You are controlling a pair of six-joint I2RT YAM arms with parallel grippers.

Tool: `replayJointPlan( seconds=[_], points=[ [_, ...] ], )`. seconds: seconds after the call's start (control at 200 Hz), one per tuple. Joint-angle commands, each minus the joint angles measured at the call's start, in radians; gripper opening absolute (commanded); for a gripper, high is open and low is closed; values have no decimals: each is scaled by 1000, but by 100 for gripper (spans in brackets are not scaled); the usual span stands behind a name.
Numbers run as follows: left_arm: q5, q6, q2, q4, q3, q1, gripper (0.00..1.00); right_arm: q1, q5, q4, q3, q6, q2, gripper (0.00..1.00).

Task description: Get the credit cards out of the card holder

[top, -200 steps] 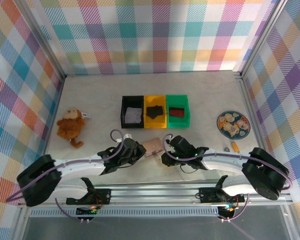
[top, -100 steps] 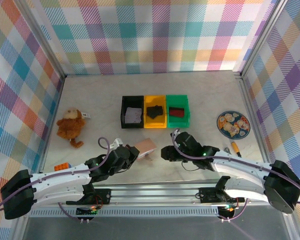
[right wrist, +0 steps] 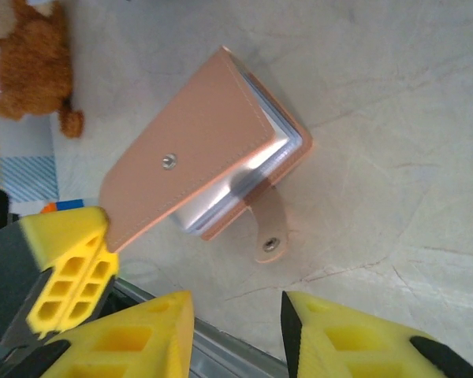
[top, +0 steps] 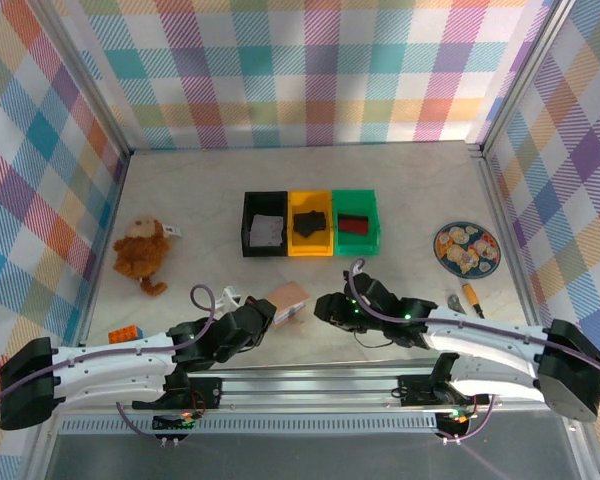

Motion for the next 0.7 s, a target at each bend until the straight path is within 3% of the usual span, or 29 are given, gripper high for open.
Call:
replayJointPlan(
  seconds=[0.0,0.455,0.695],
  points=[
    [-65,-39,7,14,2,-31,0,25,10,42,67,80,43,38],
    [-138,-77,-20,-5,-17,-98,0,31,-44,157,173,216,271,43],
    [-158,-96,-59,-36,-32,-104,0,40,-10,159,137,293,274,43]
  ],
)
